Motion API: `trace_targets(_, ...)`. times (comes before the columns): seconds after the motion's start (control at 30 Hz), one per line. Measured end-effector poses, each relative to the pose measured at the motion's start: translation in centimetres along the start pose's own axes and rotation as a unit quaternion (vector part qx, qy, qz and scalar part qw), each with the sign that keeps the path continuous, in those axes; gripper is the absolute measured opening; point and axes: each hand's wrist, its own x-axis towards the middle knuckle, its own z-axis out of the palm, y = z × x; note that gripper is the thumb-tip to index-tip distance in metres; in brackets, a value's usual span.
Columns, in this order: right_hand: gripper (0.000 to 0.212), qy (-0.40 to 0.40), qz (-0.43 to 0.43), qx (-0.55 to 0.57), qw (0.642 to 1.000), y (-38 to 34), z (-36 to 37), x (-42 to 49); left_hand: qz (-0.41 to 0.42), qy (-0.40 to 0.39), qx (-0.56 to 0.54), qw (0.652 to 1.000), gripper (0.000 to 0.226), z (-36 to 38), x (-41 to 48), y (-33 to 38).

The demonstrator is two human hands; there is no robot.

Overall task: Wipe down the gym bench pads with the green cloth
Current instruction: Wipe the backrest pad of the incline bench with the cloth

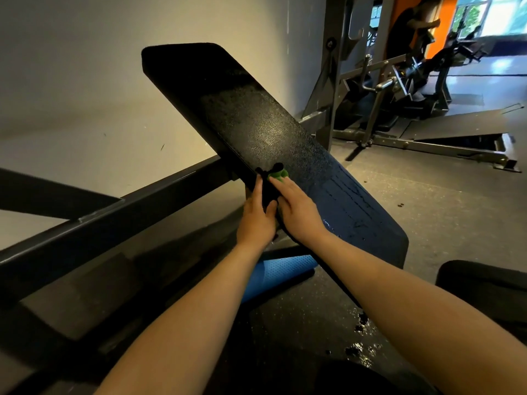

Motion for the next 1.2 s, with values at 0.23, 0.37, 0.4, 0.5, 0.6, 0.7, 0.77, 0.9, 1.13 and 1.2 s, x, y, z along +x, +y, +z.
trace_targets(0.23,0.065,-0.029,-0.037,0.017,0.999,0.6,-0.2,-0.7,-0.097,-0.008,-0.124,0.987,0.053,1.1,-3.3,1.6)
trace_targets(0.37,0.079,-0.149,-0.122,-0.084,0.978,-0.2,0.0,-0.9,-0.163,0.036,-0.285,0.944,0.06,1.5,-4.2,2.4)
trace_targets(0.4,0.081,-0.172,-0.134,-0.084,0.972,-0.5,-0.3,-0.9,-0.178,0.047,-0.32,0.929,0.058,1.6,-4.3,2.7)
trace_targets(0.5,0.085,-0.207,-0.141,-0.053,0.967,-0.8,-2.0,-0.5,-0.2,0.04,-0.361,0.91,0.046,1.2,-3.7,3.1)
trace_targets(0.6,0.075,-0.119,-0.132,-0.132,0.975,0.9,-3.2,-1.3,-0.208,0.037,-0.307,0.928,0.035,0.9,-2.4,3.4)
trace_targets(0.7,0.069,-0.021,-0.054,-0.188,0.981,2.3,-2.0,-3.1,-0.166,0.101,-0.216,0.957,0.02,0.4,-0.6,2.8)
trace_targets(0.77,0.064,0.003,-0.042,-0.185,0.982,2.5,-0.9,-3.8,-0.14,0.159,-0.196,0.957,0.027,-1.0,0.1,2.1)
trace_targets(0.9,0.054,0.032,-0.048,-0.179,0.982,2.6,-0.5,-3.6,-0.131,0.184,-0.216,0.95,0.063,-3.0,2.4,1.9)
trace_targets(1.13,0.054,0.047,-0.056,-0.148,0.986,2.6,-0.4,-3.6,-0.044,0.129,-0.077,0.988,0.03,2.1,3.1,3.6)
trace_targets(1.2,0.052,0.043,-0.064,-0.143,0.987,2.4,-0.3,-3.6,-0.026,0.134,-0.072,0.988,0.024,2.6,2.2,2.9)
